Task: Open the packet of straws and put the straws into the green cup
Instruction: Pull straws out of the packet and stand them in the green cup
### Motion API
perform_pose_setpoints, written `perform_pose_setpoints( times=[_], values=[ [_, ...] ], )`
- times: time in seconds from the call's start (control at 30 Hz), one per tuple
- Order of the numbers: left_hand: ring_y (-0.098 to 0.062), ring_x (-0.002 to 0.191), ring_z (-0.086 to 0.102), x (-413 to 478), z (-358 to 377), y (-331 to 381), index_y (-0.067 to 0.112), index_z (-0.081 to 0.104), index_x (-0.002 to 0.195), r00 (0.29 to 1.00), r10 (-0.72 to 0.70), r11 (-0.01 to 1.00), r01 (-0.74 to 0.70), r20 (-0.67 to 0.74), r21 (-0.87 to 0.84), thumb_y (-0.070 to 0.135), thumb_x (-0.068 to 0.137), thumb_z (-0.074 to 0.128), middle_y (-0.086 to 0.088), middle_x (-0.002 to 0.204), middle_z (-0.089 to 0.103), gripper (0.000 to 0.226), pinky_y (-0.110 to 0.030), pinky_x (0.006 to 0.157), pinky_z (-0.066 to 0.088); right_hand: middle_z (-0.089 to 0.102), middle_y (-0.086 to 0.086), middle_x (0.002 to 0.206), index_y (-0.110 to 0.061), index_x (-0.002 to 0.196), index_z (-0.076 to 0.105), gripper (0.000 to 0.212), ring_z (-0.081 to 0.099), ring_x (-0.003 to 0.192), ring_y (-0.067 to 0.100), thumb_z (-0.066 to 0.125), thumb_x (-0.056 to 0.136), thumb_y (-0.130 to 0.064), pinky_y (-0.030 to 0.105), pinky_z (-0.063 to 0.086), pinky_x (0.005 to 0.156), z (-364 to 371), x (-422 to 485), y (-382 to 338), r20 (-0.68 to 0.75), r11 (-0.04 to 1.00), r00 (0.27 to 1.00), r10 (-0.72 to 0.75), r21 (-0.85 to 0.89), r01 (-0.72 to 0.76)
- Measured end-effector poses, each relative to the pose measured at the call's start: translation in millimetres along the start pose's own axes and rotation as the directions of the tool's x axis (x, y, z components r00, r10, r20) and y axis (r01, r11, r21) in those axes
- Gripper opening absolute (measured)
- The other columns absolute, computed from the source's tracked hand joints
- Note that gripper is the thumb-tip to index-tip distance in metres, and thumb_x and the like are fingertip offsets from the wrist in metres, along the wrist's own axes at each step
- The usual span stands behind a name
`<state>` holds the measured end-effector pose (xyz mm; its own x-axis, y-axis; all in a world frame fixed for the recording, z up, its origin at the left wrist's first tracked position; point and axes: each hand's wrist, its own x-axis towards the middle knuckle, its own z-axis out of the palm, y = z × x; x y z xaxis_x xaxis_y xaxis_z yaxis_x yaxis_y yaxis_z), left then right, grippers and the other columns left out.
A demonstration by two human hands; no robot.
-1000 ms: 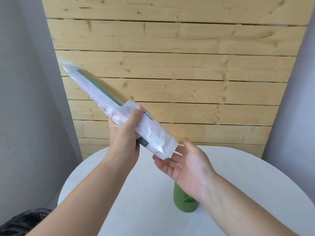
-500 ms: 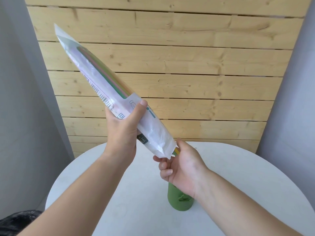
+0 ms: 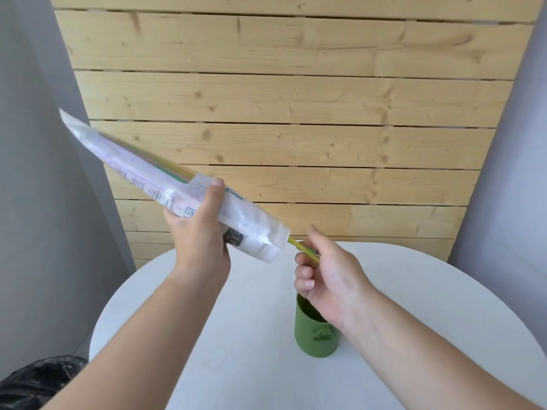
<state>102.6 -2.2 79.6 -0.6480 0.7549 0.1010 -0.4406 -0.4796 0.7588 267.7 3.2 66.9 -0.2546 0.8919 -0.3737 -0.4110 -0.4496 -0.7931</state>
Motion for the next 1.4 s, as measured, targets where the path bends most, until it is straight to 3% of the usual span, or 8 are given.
perform_pose_setpoints(
  times=[0.07,0.2,0.37,0.57,0.73,0.87,1.27,1.4],
  values=[
    [-0.029,0.112,0.075,-2,-2,-3,0.009,0.047,0.15,0.998,-0.031,0.999,0.03,-0.047,-0.025,0.026,0.088,0.084,-0.005,0.114,0.069,0.074,-0.039,0.09,0.064,0.057,0.003,0.058,-0.011,0.089,0.062,0.027,0.04,0.043,0.013,0.065,0.094,-0.037,0.021,0.03,0.037,2,-3,0,0.046,1.0,0.999,0.004,-0.014,-0.003],
    [-0.019,0.094,0.076,-5,-5,-7,0.01,0.053,0.145,0.99,-0.085,0.996,0.08,-0.111,-0.047,0.026,0.088,0.085,-0.003,0.109,0.073,0.067,-0.031,0.078,0.064,0.059,0.002,0.057,-0.01,0.085,0.063,0.014,0.042,0.043,0.009,0.064,0.096,-0.018,0.019,0.034,0.037,3,-3,2,0.079,0.998,0.995,-0.052,-0.019,0.054],
    [-0.017,0.095,0.076,1,-15,4,0.013,0.054,0.146,0.989,-0.057,0.998,0.052,-0.139,-0.04,0.027,0.088,0.084,0.001,0.108,0.073,0.067,-0.034,0.087,0.064,0.054,0.003,0.058,-0.009,0.087,0.062,0.008,0.04,0.042,0.01,0.064,0.094,-0.013,0.019,0.032,0.037,-9,1,1,0.023,0.999,0.999,-0.048,-0.011,0.048],
    [-0.016,0.096,0.078,-2,-24,8,0.016,0.056,0.143,0.979,-0.083,0.996,0.076,-0.186,-0.043,0.026,0.088,0.085,0.002,0.11,0.075,0.063,-0.037,0.09,0.065,0.056,0.003,0.059,-0.009,0.083,0.063,0.01,0.044,0.045,0.01,0.069,0.09,-0.011,0.019,0.036,0.038,-26,5,-12,0.099,0.984,0.99,-0.098,-0.137,0.111],
    [-0.015,0.103,0.079,-4,-30,9,0.021,0.058,0.139,0.952,-0.134,0.991,0.122,-0.276,-0.06,0.029,0.087,0.086,0.002,0.122,0.078,0.06,-0.031,0.083,0.065,0.053,0.002,0.061,-0.011,0.083,0.061,0.011,0.044,0.046,0.01,0.068,0.091,-0.009,0.019,0.038,0.037,-49,14,-37,0.068,0.961,0.984,-0.165,-0.213,0.175],
    [-0.014,0.098,0.08,0,-36,16,0.021,0.058,0.138,0.936,-0.162,0.983,0.127,-0.313,-0.129,0.027,0.085,0.086,0.002,0.122,0.078,0.06,-0.028,0.071,0.064,0.051,0.001,0.06,-0.013,0.081,0.059,0.014,0.044,0.045,0.01,0.067,0.092,-0.01,0.018,0.038,0.038,-76,18,-57,0.041,0.94,0.979,-0.201,-0.274,0.204],
    [-0.018,0.097,0.081,-2,-46,2,0.019,0.057,0.139,0.937,-0.172,0.985,0.154,-0.304,-0.084,0.026,0.085,0.087,-0.002,0.121,0.079,0.063,-0.031,0.071,0.065,0.047,-0.002,0.061,-0.015,0.077,0.058,0.016,0.046,0.044,0.006,0.067,0.09,-0.013,0.017,0.038,0.037,-146,13,-132,0.033,0.758,0.973,-0.227,-0.621,0.198],
    [-0.019,0.098,0.081,-5,-42,-4,0.018,0.057,0.139,0.945,-0.182,0.983,0.171,-0.271,-0.066,0.026,0.086,0.086,-0.003,0.122,0.079,0.061,-0.032,0.073,0.065,0.047,-0.001,0.063,-0.015,0.079,0.061,0.013,0.046,0.045,0.007,0.07,0.089,-0.013,0.018,0.039,0.038,-146,17,-134,0.035,0.728,0.97,-0.241,-0.654,0.204]
  ],
)
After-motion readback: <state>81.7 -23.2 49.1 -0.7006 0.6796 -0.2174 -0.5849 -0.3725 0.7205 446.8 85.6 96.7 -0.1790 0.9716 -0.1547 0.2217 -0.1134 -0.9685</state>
